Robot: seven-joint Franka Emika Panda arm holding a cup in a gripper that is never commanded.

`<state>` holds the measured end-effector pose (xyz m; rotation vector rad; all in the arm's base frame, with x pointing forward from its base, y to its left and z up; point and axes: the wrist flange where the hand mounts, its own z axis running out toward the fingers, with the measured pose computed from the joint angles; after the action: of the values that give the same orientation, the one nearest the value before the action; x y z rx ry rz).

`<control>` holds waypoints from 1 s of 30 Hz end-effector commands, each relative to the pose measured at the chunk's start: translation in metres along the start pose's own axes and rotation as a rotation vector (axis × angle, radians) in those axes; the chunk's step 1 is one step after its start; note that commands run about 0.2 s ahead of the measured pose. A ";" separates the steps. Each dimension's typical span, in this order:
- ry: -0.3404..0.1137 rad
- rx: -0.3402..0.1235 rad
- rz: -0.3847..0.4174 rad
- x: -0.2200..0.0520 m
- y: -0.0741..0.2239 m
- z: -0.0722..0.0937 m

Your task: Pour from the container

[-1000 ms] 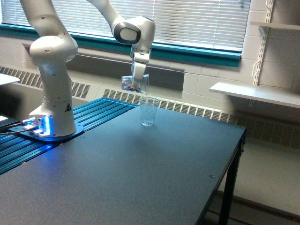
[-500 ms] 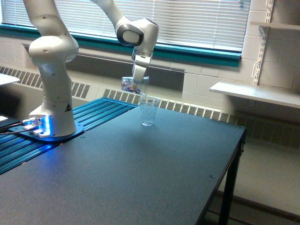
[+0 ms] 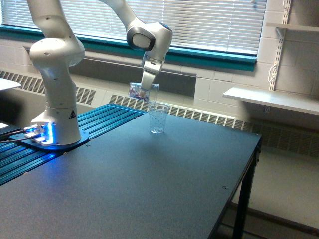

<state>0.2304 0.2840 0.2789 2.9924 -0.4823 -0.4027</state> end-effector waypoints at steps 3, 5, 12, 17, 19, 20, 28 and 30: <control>-0.028 0.007 0.017 -0.001 -0.007 -0.006; -0.035 0.003 0.021 -0.002 -0.007 -0.005; -0.080 0.003 0.027 -0.005 -0.010 -0.002; -0.099 0.007 0.035 -0.005 -0.011 -0.002; -0.105 0.004 0.040 -0.004 -0.011 -0.001; -0.110 0.005 0.043 -0.004 -0.010 -0.001; -0.107 0.007 0.067 0.004 -0.010 -0.002; -0.102 0.011 0.073 0.006 -0.011 -0.004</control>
<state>0.2324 0.2925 0.2770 2.9671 -0.5570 -0.5608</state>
